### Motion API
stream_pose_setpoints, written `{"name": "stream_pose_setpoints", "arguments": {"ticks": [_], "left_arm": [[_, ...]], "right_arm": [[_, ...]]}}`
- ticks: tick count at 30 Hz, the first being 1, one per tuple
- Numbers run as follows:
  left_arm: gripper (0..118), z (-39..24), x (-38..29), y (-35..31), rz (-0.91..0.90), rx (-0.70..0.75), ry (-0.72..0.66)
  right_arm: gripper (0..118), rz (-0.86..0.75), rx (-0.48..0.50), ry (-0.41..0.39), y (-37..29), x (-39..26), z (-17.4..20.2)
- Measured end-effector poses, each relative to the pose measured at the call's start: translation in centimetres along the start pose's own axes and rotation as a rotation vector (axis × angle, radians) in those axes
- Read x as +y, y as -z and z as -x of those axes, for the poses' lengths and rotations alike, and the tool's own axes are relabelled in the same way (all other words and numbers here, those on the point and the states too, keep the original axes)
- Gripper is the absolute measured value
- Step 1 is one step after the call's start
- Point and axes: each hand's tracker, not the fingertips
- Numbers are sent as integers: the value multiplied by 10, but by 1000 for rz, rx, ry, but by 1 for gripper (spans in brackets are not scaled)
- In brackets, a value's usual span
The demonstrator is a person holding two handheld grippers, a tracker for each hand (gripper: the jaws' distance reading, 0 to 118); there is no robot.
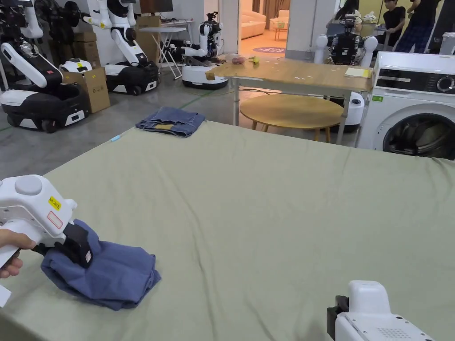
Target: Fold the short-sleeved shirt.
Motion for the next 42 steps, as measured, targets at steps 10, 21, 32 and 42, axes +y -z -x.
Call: {"name": "stream_pose_setpoints", "arguments": {"ticks": [10,21,32,42], "left_arm": [[63,6,13,-58,-220,130,4],[63,-159,-47,-4,-463,-120,319],[49,-312,-97,41,-845,-178,345],[7,-365,-126,33,-1068,-64,282]], "right_arm": [[0,-13,1,5,1,7,-11],[0,-56,-64,69,-9,14,-56],[0,-180,-169,147,-38,32,-103],[0,-321,-215,153,-55,40,-115]]}}
